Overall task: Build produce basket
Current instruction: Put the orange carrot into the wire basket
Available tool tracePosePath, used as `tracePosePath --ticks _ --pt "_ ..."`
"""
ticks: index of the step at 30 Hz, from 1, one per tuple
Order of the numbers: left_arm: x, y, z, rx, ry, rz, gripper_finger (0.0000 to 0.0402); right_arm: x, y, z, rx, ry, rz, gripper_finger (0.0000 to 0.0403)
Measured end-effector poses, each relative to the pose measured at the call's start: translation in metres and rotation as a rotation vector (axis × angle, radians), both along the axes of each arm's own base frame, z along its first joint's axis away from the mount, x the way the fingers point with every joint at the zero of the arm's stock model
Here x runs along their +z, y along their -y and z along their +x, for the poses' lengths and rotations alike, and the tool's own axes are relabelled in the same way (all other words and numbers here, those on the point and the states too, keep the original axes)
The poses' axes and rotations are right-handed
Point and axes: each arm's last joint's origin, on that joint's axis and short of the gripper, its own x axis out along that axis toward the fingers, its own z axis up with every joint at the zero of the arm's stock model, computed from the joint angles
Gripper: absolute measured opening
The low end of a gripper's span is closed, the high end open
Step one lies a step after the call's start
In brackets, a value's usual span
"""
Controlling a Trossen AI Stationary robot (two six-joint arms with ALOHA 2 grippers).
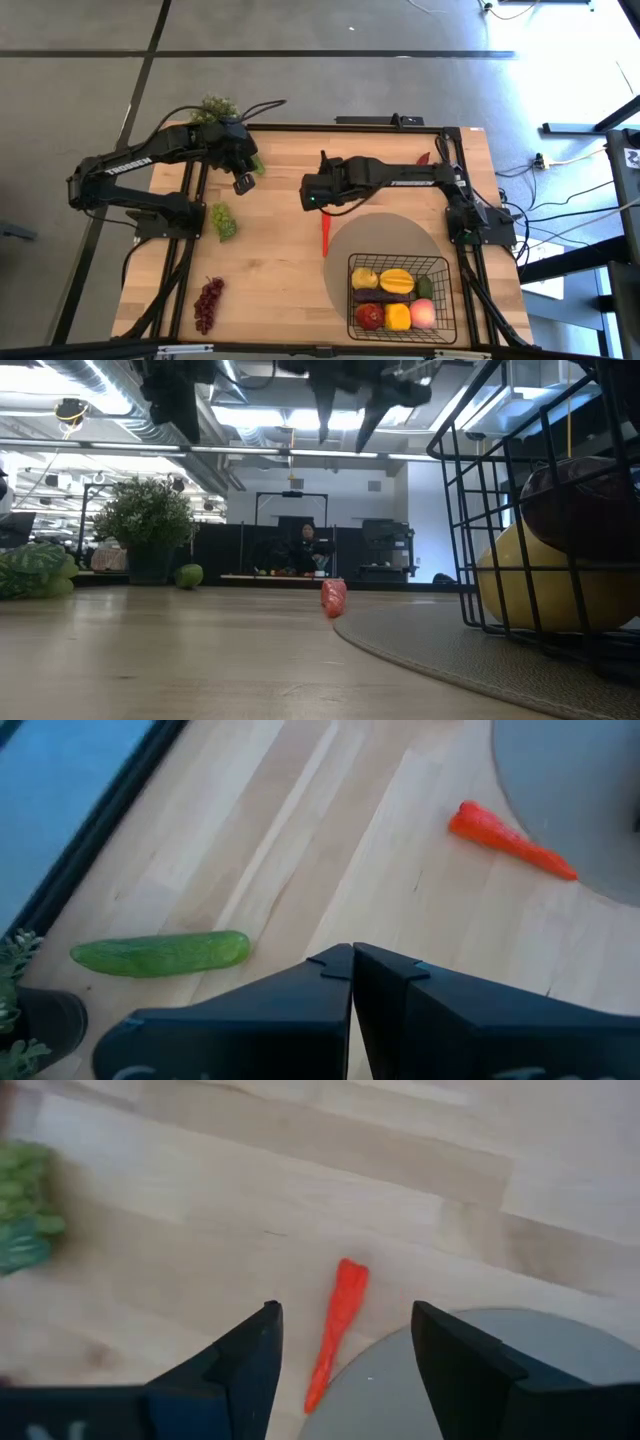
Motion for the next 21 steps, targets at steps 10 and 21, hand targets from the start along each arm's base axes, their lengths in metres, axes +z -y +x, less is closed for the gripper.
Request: tracePosePath --ticks 10,21 --pt "0.016 0.008 -0.021 0.015 0.099 0.023 0.0 -0.048 0.029 0.02 -0.056 0.076 0.064 0.021" --pt "0.023 0.014 -0.035 -0.036 0.14 0.063 0.0 -0.111 0.039 0.016 -0.122 0.03 0.22 0.021"
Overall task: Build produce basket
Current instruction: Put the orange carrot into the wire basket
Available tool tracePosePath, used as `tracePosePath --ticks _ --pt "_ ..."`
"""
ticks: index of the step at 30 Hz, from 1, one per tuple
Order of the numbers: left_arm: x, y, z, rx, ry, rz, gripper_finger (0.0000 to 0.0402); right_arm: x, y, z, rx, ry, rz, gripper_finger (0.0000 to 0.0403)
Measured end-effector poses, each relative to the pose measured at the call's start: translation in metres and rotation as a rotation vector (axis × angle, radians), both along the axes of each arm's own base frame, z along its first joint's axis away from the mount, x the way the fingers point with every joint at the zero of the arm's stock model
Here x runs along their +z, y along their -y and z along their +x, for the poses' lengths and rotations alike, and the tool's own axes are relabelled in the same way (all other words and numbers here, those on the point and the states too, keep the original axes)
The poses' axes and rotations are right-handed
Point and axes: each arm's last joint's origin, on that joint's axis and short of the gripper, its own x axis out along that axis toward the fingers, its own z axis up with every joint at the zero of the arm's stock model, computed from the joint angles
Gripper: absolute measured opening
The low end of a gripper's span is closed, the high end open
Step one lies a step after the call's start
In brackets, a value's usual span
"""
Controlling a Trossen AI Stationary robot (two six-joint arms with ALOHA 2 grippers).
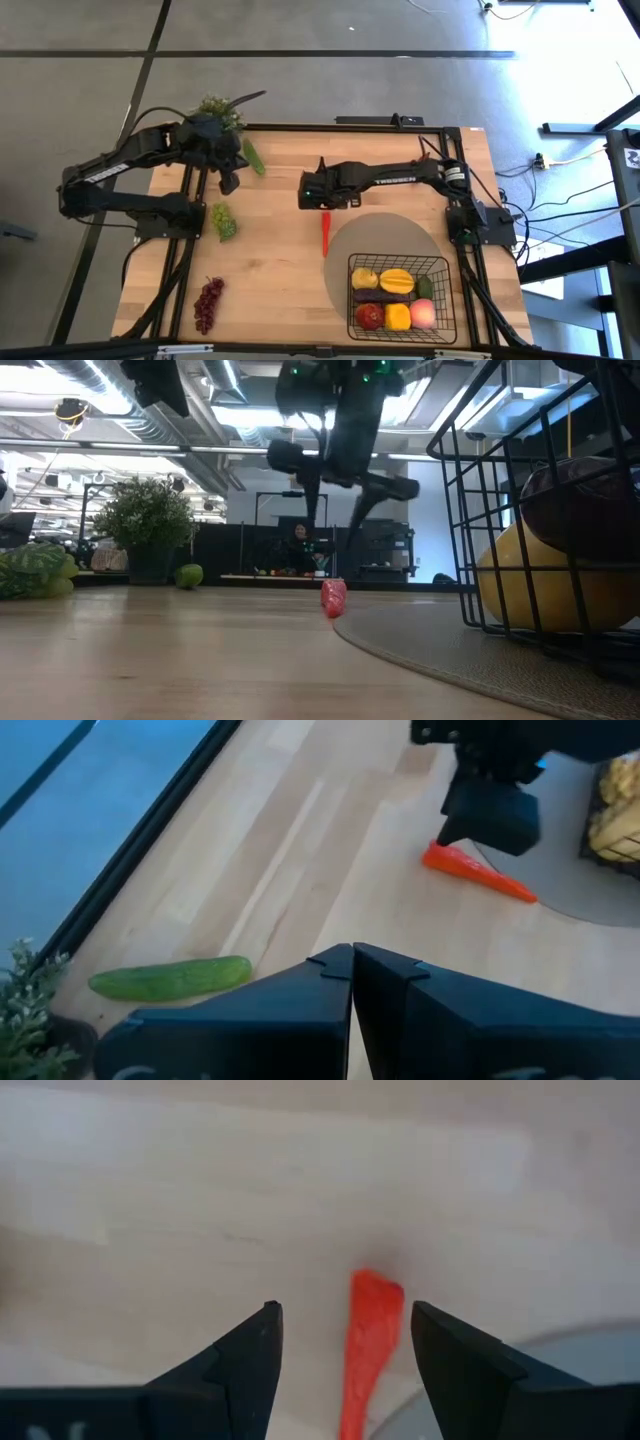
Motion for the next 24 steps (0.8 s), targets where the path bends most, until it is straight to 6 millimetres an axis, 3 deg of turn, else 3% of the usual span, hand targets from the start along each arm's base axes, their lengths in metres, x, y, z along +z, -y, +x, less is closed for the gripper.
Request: tracePosePath --ticks 10,24 --pt "0.0 0.001 0.0 -0.033 -0.005 0.009 0.0 -0.021 -0.011 -0.007 -0.053 -0.036 0.12 0.021" --pt "0.0 0.001 0.0 -0.033 -0.006 0.009 0.0 -0.051 -0.021 -0.01 -0.108 0.005 0.14 0.021"
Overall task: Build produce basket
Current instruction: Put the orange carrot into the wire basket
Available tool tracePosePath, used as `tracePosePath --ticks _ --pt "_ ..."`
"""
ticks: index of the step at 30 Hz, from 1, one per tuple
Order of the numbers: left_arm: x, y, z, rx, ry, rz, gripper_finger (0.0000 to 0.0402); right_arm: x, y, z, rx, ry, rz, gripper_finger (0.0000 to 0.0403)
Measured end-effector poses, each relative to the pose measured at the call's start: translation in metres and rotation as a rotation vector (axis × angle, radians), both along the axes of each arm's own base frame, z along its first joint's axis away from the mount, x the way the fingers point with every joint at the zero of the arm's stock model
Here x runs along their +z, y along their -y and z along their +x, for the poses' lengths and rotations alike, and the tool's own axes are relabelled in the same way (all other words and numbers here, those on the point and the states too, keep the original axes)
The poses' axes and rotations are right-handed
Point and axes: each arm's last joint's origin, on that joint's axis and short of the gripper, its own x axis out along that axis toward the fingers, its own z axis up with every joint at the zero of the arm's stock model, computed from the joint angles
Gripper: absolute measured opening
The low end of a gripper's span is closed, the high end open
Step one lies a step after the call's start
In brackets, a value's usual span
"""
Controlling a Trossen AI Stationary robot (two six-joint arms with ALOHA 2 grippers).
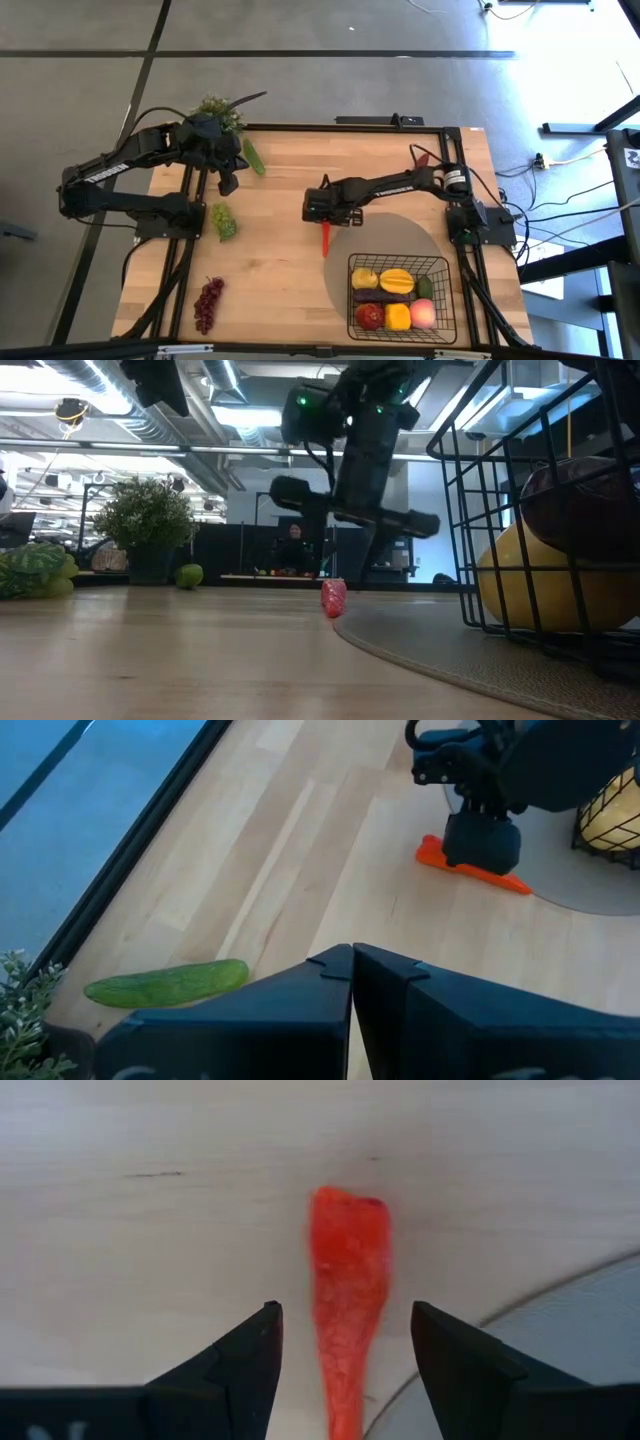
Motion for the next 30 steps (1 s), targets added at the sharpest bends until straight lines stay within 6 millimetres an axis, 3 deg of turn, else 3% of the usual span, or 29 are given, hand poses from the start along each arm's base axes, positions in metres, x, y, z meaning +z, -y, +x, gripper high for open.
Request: tracePosePath --ticks 6,15,19,26,30 --pt "0.0 0.0 0.0 0.0 0.0 0.0 0.0 -0.021 0.0 -0.009 -0.032 -0.013 0.006 0.021" --pt "0.0 0.0 0.0 0.0 0.0 0.0 0.0 -0.026 -0.002 -0.012 -0.037 -0.007 -0.048 0.0202" --pt "0.0 0.0 0.0 0.001 0.0 0.0 0.0 -0.027 -0.005 -0.013 -0.031 -0.016 -0.083 0.0167" --pt "0.0 0.0 0.0 0.0 -0.001 0.0 0.0 -0.028 -0.009 -0.014 0.057 -0.024 -0.117 0.0072" --pt "0.0 0.0 0.0 0.0 -0.001 0.0 0.0 -0.024 -0.015 -0.011 0.111 -0.022 -0.166 0.0054"
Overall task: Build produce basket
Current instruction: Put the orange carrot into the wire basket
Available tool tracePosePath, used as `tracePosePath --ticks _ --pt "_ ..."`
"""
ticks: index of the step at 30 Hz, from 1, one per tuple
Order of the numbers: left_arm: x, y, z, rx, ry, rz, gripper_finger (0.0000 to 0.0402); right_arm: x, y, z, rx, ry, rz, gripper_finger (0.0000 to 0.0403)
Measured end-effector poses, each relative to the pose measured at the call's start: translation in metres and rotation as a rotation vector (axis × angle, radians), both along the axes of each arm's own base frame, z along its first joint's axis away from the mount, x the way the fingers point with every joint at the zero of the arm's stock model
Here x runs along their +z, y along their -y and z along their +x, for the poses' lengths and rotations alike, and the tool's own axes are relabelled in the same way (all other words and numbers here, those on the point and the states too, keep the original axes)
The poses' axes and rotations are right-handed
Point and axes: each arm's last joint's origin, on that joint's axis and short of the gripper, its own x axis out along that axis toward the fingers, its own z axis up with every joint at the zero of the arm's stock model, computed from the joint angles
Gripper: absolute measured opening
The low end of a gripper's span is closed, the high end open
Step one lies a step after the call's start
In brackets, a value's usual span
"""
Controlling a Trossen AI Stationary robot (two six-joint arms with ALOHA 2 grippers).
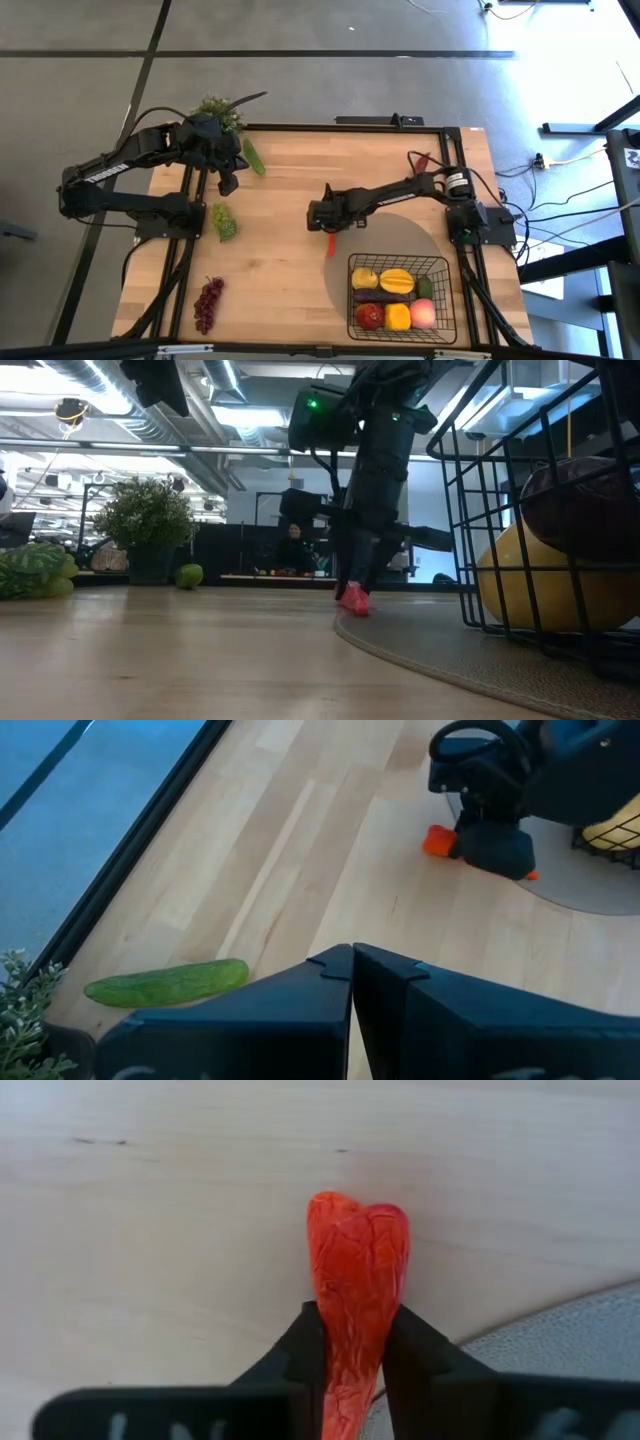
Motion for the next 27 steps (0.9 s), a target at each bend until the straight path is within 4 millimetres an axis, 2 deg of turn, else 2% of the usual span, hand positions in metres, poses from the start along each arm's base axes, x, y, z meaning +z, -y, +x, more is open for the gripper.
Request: tracePosePath --ticks 8,13,19,24,27 --pt "0.0 0.0 0.0 0.0 0.0 0.0 0.0 0.026 0.0 0.016 0.075 0.043 -0.105 0.0063" --pt "0.0 0.0 0.0 0.0 0.0 0.0 0.0 0.053 -0.003 0.028 0.159 0.097 -0.133 0.0057" --pt "0.0 0.0 0.0 0.0 -0.001 0.0 0.0 0.103 -0.02 0.033 0.335 0.098 -0.176 0.0058" --pt "0.0 0.0 0.0 -0.016 -0.005 0.008 0.0 0.152 -0.047 0.023 0.48 0.072 -0.214 0.0057" --pt "0.0 0.003 0.001 -0.13 -0.004 0.005 0.0 0.177 -0.064 0.013 0.566 0.067 -0.232 0.0058"
